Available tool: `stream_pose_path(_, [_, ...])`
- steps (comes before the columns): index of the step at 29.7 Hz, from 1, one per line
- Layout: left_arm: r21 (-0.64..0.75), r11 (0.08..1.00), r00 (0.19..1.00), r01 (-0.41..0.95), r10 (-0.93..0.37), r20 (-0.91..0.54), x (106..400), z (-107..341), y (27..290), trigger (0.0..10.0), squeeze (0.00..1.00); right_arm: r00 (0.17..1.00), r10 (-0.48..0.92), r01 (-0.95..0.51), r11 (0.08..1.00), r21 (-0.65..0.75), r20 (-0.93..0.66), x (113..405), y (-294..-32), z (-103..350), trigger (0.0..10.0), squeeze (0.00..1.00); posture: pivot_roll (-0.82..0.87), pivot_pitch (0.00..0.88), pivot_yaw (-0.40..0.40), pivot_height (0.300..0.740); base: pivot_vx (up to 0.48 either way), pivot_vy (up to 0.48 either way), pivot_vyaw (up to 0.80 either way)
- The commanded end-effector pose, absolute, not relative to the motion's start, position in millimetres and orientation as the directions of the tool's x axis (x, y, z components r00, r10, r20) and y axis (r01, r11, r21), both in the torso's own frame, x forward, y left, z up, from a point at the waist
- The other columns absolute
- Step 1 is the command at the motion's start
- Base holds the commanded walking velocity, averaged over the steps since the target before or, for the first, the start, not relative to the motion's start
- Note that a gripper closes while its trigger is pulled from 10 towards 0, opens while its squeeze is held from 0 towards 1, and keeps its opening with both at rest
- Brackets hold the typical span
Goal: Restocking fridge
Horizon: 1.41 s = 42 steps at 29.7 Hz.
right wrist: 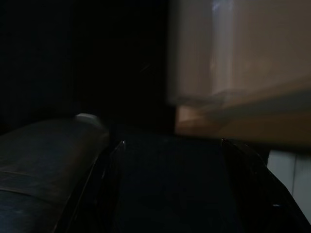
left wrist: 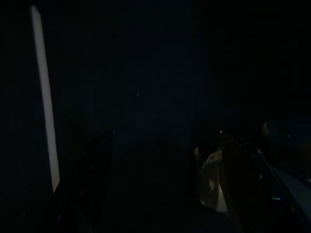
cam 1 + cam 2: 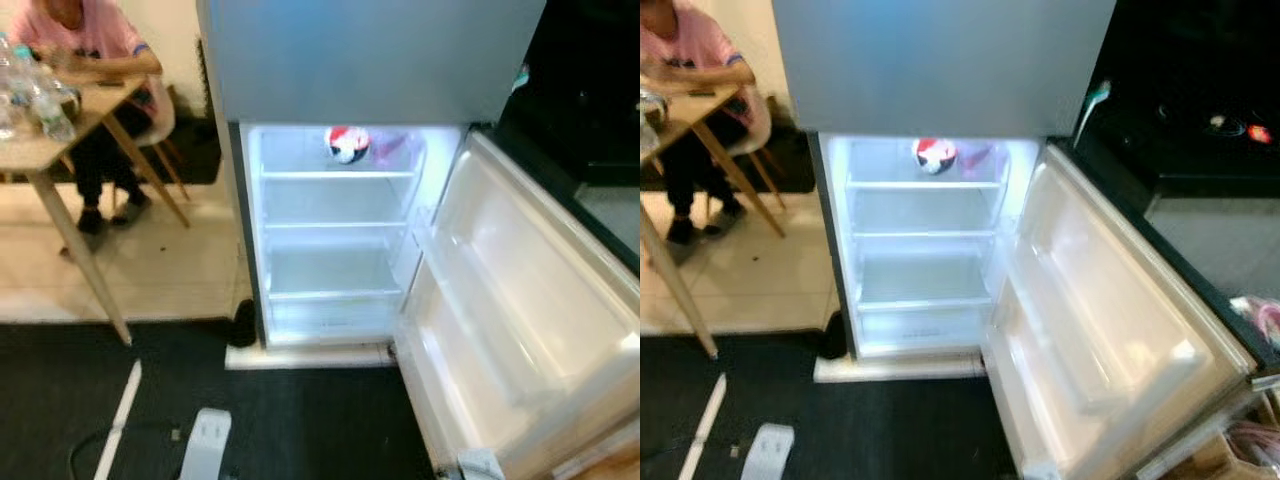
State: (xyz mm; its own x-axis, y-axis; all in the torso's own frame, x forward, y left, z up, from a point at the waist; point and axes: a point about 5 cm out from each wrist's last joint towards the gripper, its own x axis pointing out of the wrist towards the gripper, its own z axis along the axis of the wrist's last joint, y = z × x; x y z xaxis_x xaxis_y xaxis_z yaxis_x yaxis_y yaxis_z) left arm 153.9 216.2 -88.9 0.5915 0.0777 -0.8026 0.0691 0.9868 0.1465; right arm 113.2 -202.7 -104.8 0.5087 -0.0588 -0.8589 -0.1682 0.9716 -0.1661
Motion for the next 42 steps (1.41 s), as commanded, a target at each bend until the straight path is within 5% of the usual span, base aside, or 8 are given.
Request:
stream_pose_path(1, [0.144, 0.987, 0.594, 0.067, 0.076, -0.801, 153, -89, 217, 10.0, 0.00, 0.526, -0.059, -0.149, 0.976, -0.160, -0.848, 117, -201, -104, 10.0, 0.00, -0.08, 0.000, -0.049, 0.723, 0.000, 0.000, 0.00])
stream_pose_path(42, [0.137, 0.989, 0.581, 0.062, 0.076, -0.810, 147, -91, 218, 10.0, 0.00, 0.505, -0.082, -0.111, 0.981, -0.159, -0.859, 105, -211, -105, 10.0, 0.00, -0.09, 0.004, -0.050, 0.723, 0.000, 0.000, 0.00])
